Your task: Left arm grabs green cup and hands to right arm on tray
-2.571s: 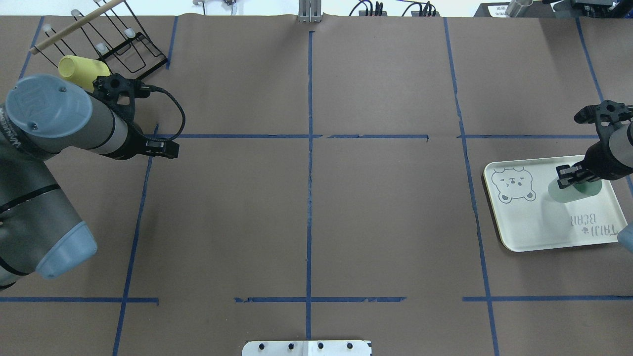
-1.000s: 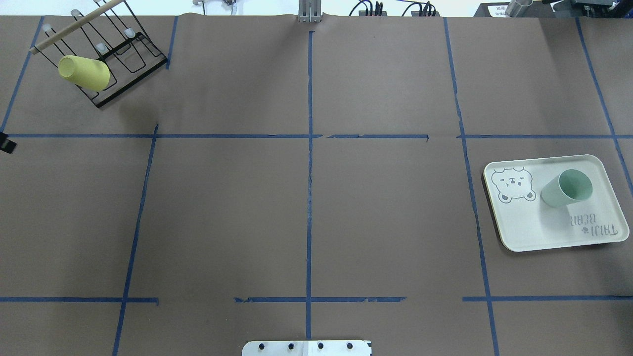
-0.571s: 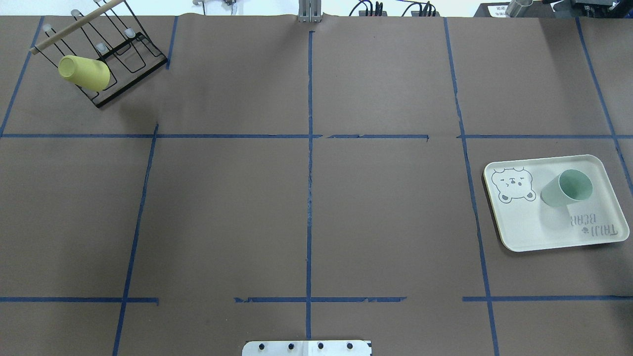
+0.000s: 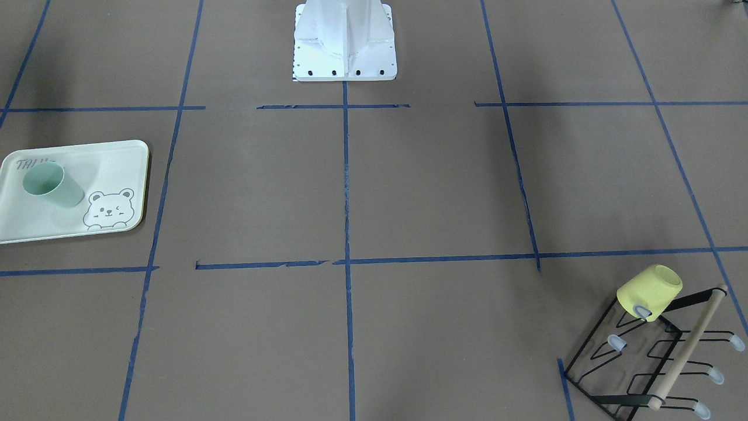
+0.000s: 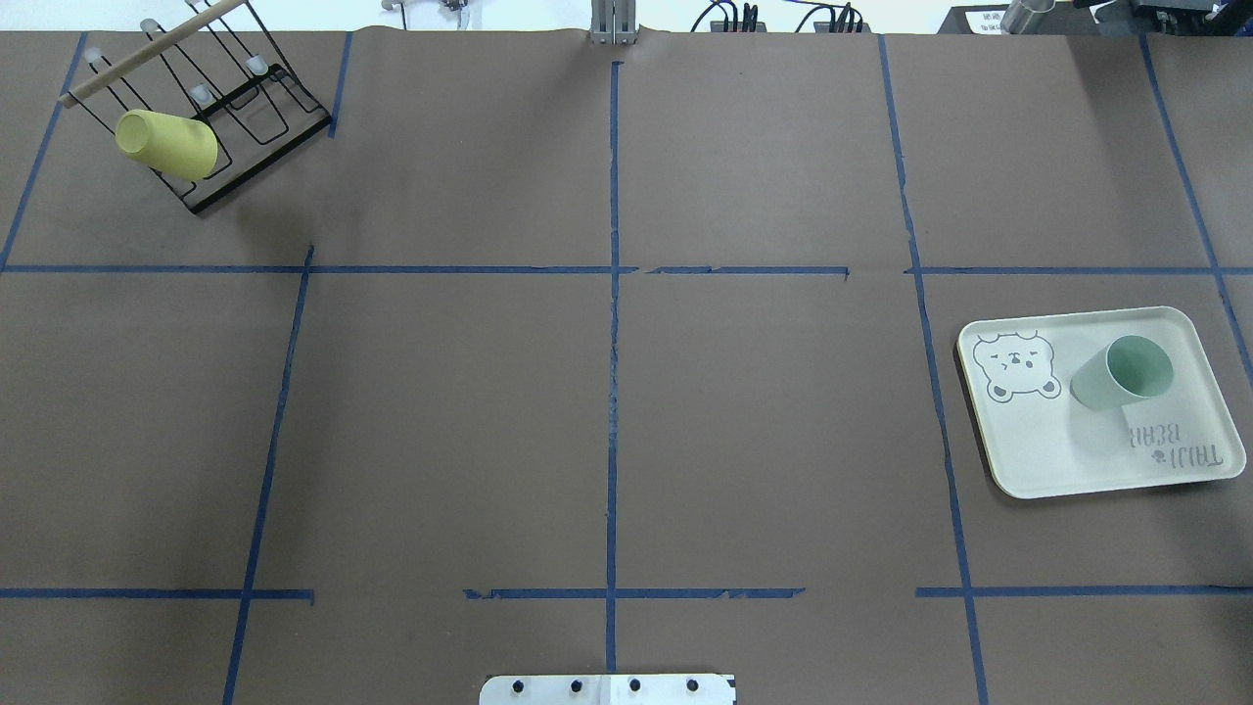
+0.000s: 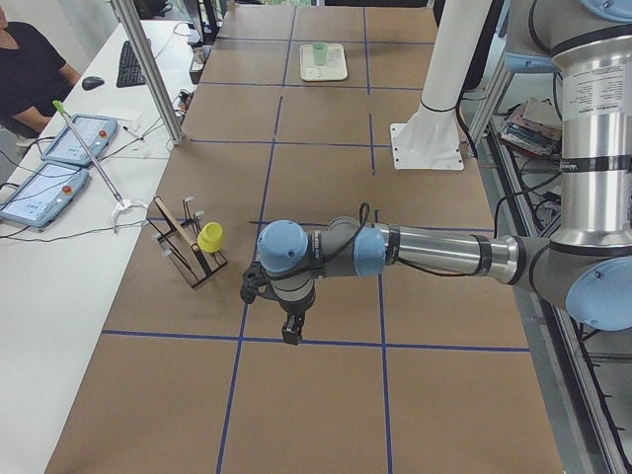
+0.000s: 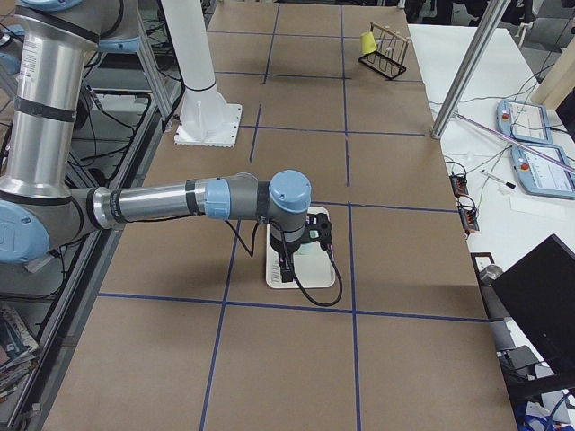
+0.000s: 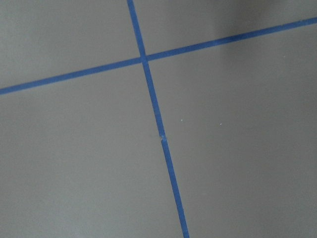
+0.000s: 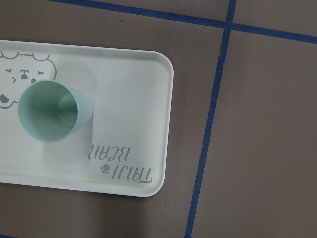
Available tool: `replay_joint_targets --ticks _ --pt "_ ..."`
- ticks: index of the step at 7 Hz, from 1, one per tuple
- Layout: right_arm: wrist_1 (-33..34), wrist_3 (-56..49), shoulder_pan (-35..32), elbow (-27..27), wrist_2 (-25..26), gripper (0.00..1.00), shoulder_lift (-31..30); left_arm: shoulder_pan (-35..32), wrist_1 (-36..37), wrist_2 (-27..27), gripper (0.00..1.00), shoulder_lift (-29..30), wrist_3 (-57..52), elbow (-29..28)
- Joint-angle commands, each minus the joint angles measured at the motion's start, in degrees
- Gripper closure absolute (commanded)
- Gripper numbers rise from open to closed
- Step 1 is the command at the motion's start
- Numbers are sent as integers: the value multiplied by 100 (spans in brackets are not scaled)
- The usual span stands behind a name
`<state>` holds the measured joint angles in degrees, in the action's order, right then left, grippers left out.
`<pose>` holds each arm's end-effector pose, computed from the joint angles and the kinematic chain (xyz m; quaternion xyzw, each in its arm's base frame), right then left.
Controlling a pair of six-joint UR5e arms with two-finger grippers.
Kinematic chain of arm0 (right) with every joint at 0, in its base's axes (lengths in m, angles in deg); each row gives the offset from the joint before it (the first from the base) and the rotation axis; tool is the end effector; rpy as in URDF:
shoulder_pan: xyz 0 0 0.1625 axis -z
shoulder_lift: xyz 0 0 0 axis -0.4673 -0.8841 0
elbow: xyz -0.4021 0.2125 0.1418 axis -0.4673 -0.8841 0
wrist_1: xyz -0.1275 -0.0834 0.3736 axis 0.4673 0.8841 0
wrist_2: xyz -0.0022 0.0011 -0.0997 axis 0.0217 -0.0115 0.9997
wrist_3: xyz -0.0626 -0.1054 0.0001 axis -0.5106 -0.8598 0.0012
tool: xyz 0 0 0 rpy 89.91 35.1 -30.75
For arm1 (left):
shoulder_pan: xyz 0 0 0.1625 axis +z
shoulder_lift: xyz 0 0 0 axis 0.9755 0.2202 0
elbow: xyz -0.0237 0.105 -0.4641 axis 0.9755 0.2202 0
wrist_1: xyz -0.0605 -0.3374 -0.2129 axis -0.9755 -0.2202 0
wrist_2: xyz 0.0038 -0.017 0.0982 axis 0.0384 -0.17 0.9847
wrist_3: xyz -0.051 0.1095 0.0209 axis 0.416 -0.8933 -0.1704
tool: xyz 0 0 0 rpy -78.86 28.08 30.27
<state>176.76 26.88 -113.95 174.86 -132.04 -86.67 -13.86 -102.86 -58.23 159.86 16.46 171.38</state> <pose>0.0222 -0.3628 0.6497 0.0098 -0.3816 -0.0865 0.9202 -0.0531 -0.4101 0.6952 0.0056 0.3943 0.0845 0.9151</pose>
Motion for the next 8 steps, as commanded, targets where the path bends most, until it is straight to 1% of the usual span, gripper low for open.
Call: replay_joint_targets --ticks 1,3,4,5,7,8 --pt "25 13 -4 66 85 0 -7 -1 -11 2 0 -91 293 0" --pt "25 74 -4 66 173 0 -34 8 -11 2 0 -82 320 7" --pt "25 83 5 31 243 0 -34 17 -11 2 0 -48 755 34" --pt "25 92 5 31 244 0 -25 17 -29 11 0 -47 838 60" --pt "25 127 5 13 226 0 -34 17 -483 11 0 -65 821 -9" --pt "25 136 5 13 191 0 -34 17 -521 3 0 -82 821 -1"
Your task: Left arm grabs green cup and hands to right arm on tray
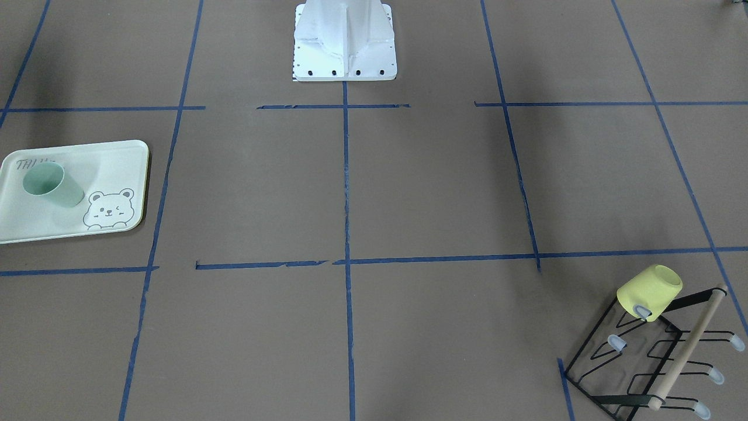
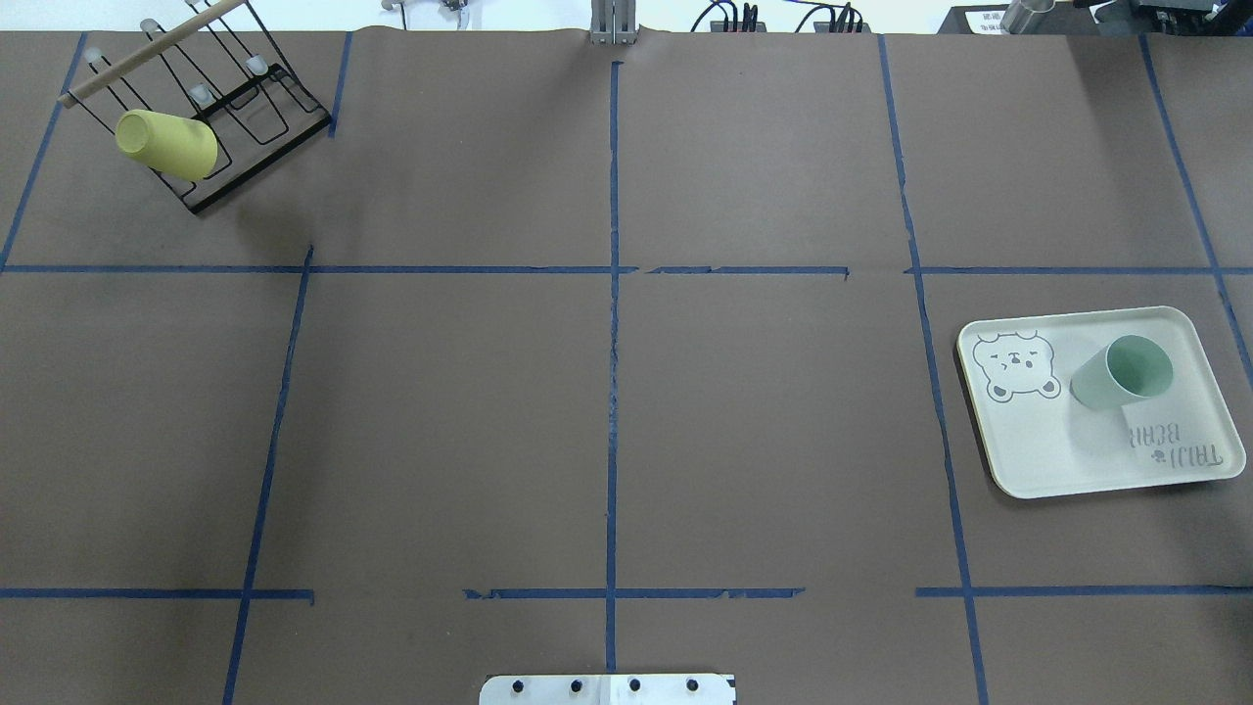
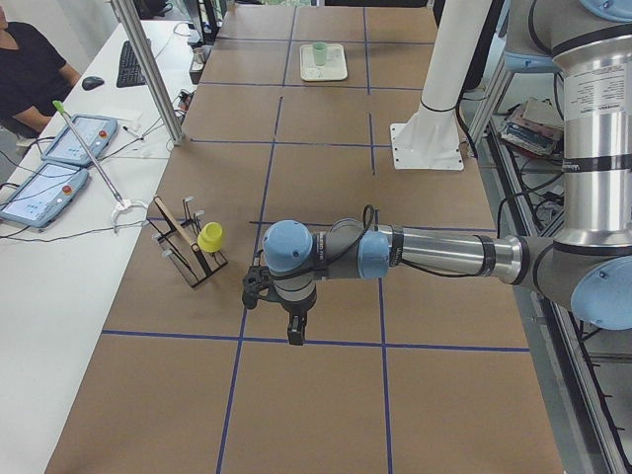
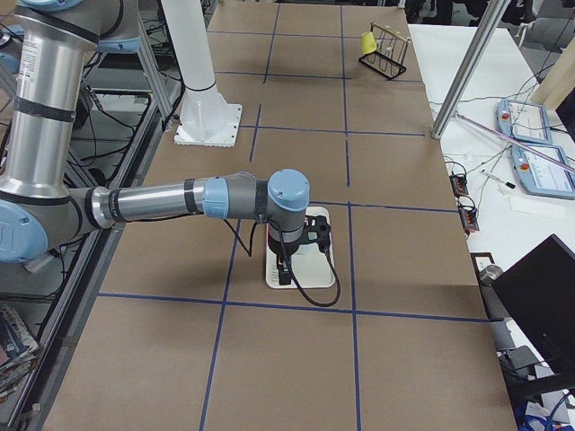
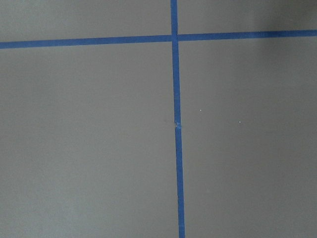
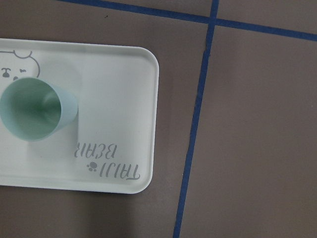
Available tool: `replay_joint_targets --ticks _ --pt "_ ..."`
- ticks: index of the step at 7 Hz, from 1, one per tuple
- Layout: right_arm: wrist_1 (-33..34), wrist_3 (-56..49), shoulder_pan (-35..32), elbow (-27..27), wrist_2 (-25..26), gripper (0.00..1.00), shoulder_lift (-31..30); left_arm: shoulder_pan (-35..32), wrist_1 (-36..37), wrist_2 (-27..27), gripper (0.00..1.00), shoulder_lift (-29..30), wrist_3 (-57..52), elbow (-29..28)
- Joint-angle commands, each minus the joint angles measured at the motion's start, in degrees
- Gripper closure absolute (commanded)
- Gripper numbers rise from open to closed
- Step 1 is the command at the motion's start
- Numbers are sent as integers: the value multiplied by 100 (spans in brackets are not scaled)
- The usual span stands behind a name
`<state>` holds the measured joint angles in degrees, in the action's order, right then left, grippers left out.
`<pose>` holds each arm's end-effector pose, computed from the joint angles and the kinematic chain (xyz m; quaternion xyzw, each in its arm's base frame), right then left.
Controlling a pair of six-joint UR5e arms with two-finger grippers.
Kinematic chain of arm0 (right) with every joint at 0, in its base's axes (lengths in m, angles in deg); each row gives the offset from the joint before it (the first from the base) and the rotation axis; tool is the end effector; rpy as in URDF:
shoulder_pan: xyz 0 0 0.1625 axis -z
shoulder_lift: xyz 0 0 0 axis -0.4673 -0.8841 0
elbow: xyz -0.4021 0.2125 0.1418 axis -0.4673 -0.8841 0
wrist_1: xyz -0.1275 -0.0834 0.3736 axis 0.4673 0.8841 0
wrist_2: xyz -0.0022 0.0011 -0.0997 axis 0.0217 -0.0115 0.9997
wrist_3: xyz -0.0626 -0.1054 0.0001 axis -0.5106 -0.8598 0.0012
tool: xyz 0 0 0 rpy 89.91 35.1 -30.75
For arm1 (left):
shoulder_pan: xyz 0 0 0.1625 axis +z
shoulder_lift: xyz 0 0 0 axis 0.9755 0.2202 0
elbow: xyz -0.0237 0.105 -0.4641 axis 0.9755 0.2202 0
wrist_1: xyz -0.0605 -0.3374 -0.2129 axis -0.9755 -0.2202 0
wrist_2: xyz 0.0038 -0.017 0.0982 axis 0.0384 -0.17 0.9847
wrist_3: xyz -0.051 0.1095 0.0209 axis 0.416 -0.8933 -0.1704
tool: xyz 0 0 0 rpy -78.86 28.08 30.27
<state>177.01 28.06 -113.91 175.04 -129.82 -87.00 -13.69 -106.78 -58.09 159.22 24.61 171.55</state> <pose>0.0256 -0.3599 0.6540 0.0022 -0.3638 -0.0767 0.9283 -0.0521 -0.4108 0.6922 0.0046 0.3912 0.0325 0.9197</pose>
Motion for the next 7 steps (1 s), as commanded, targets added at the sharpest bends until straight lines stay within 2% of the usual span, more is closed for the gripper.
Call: replay_joint_targets --ticks 1,4,7 --pt "0 19 0 -5 -32 0 -1 0 -128 -12 0 -18 15 -79" --pt "0 19 0 -14 -49 0 -1 0 -32 58 0 61 24 -53" --pt "9 27 0 -14 -58 0 -10 9 91 32 0 -290 15 122"
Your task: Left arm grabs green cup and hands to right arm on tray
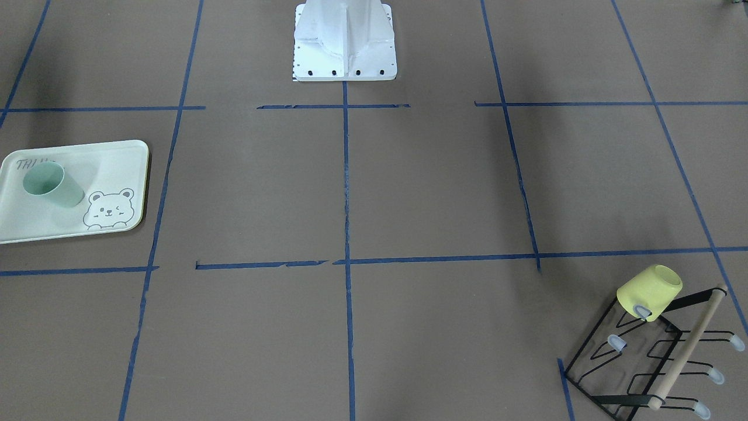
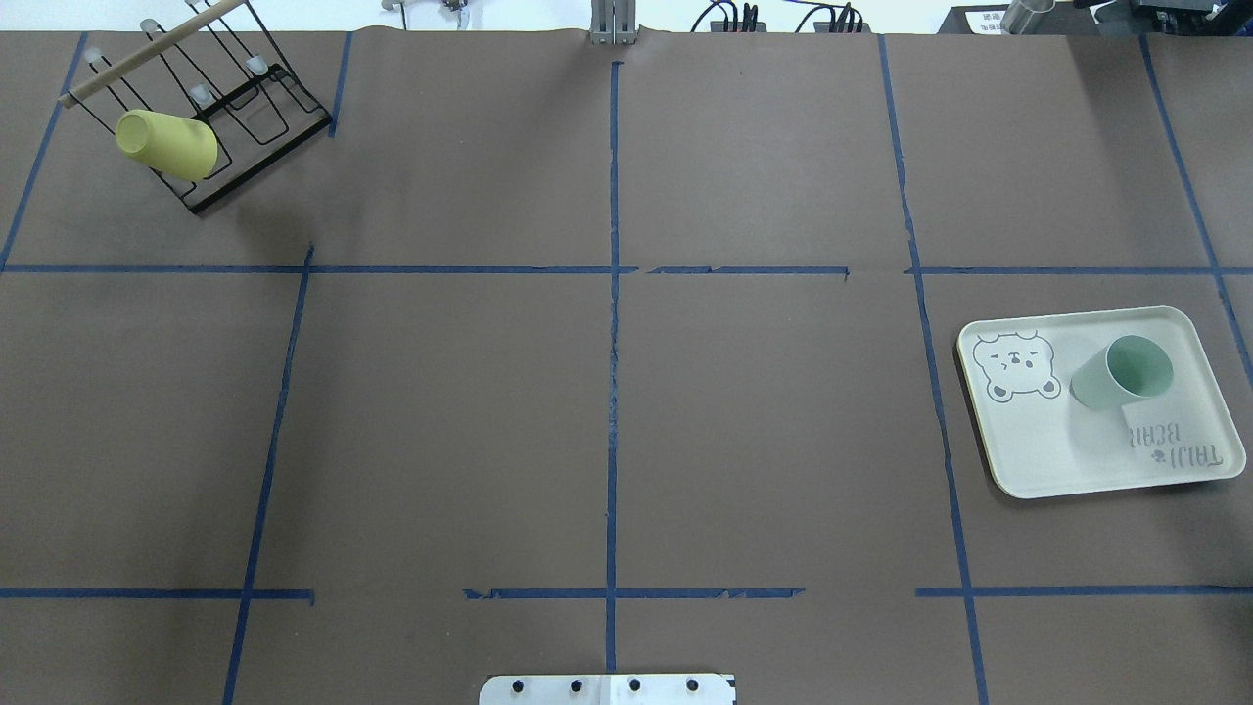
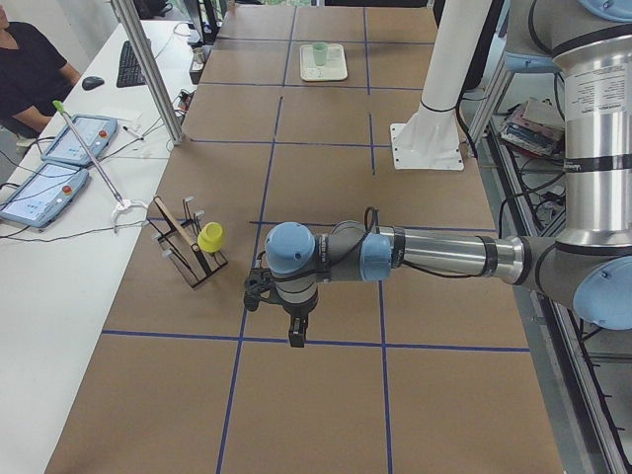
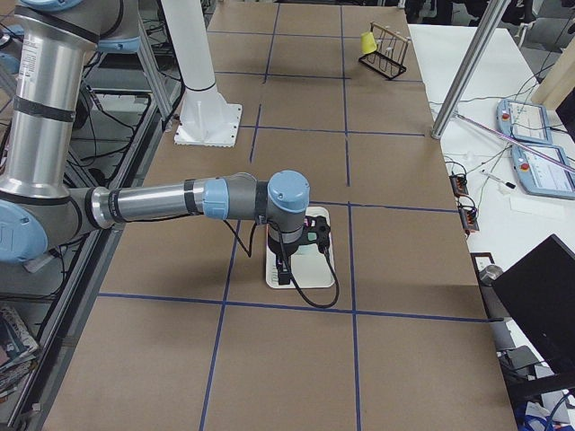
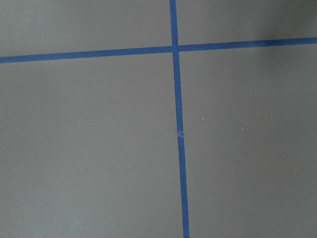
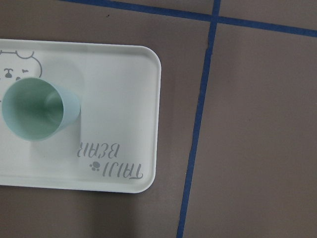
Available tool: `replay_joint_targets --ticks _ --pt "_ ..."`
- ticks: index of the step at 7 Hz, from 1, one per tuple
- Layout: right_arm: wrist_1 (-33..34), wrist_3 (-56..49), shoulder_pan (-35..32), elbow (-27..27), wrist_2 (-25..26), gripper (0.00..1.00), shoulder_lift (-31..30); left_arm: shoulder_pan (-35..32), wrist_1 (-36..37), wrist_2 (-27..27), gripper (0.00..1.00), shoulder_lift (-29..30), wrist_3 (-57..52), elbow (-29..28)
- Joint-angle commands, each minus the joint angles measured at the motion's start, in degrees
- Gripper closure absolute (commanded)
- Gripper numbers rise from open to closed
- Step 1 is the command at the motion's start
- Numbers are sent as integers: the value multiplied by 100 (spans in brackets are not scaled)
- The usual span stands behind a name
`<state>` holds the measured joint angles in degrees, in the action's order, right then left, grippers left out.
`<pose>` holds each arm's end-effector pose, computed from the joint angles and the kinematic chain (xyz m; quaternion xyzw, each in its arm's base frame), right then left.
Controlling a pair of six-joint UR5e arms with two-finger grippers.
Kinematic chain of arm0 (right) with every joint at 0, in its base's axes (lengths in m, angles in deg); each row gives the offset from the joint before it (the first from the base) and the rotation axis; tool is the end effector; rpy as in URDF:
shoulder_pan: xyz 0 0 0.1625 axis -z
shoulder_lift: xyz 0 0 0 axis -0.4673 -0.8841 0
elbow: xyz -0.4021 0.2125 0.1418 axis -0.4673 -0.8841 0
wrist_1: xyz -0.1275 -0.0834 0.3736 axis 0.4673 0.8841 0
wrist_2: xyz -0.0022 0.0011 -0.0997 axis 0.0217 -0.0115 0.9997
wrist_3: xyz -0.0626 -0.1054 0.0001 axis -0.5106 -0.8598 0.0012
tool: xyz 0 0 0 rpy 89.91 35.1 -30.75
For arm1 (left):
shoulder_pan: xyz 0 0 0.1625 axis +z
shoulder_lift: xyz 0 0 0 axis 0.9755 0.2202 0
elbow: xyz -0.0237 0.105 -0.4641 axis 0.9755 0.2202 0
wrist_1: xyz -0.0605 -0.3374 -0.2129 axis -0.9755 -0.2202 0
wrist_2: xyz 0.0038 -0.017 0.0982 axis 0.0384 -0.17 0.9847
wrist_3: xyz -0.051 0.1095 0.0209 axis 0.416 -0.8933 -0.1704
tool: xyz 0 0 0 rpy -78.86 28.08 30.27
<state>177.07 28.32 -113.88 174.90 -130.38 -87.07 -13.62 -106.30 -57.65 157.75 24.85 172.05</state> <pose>0.0246 -0.3591 0.6549 -0.0008 -0.3683 -0.0738 0.9268 -0.0520 -0.3969 0.6999 -0.0084 0.3883 0.0264 0.9211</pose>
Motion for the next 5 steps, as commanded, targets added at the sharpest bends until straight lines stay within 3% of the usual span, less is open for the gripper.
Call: replay_joint_targets --ticks 1,5 --pt "3 1 6 0 -2 0 -3 10 25 -21 0 -179 -9 64" --pt "-6 1 -3 0 -10 0 -3 28 34 -4 0 -162 0 309"
